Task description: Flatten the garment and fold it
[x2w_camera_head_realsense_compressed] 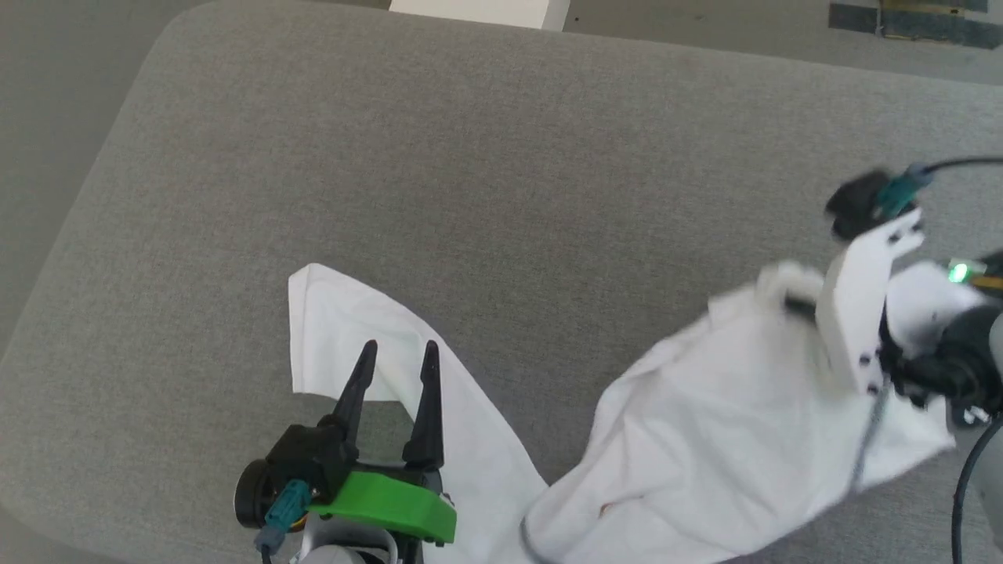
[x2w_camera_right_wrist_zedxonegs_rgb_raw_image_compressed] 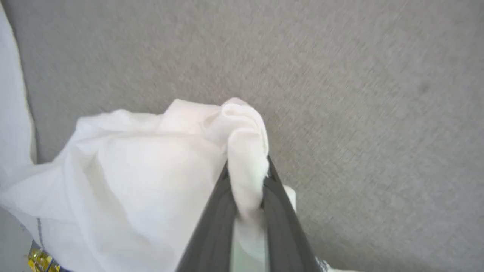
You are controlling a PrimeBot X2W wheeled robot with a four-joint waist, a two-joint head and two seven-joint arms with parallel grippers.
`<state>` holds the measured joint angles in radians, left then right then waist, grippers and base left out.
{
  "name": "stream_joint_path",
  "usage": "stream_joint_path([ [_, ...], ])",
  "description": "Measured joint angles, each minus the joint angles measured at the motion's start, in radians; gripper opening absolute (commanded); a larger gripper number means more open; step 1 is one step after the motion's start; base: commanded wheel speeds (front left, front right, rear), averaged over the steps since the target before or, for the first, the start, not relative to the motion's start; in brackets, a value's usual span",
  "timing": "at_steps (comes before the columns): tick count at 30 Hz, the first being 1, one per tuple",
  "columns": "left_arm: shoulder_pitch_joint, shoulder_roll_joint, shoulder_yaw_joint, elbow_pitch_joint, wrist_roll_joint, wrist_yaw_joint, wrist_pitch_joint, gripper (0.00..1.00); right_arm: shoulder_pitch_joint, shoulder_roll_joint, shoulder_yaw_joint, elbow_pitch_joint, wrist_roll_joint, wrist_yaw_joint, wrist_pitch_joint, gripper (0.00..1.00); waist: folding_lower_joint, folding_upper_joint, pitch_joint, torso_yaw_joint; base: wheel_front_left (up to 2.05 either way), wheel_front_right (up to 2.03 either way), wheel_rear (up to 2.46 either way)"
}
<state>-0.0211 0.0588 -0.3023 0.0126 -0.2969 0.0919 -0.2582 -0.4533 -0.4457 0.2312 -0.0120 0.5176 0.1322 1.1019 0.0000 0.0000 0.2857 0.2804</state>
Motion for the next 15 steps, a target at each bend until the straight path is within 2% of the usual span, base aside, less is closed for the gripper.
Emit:
stream_joint_path([
  [4,0.000,-0.001,0.003,0.002,0.006,-0.003,0.000,1.00,-0.108,0.030,-0.051,0.023,-0.071,0.000,-0.168,0.00,0.0001,0.0000,-0.014,-0.016,0.00,0.00,0.00],
  [10,0.000,-0.002,0.011,0.001,0.017,-0.011,0.000,1.00,-0.219,-0.032,-0.091,0.097,-0.204,0.000,-0.424,0.00,0.0000,0.0000,-0.016,-0.038,0.00,0.00,0.00],
  [13,0.000,-0.002,0.011,0.005,0.025,-0.013,0.000,1.00,-0.196,-0.039,-0.104,0.175,-0.221,0.000,-0.488,0.00,0.0000,0.0000,-0.011,-0.044,0.00,0.00,0.00],
  [14,0.000,-0.002,0.010,0.007,0.026,-0.013,0.000,1.00,-0.175,-0.037,-0.104,0.204,-0.221,0.000,-0.501,0.32,0.0000,0.0000,-0.008,-0.046,0.00,0.00,0.00],
  [15,0.000,-0.002,0.008,0.009,0.027,-0.016,0.000,1.00,-0.156,-0.034,-0.103,0.227,-0.221,0.000,-0.509,1.00,0.0000,0.0000,-0.006,-0.047,0.00,0.00,0.00],
])
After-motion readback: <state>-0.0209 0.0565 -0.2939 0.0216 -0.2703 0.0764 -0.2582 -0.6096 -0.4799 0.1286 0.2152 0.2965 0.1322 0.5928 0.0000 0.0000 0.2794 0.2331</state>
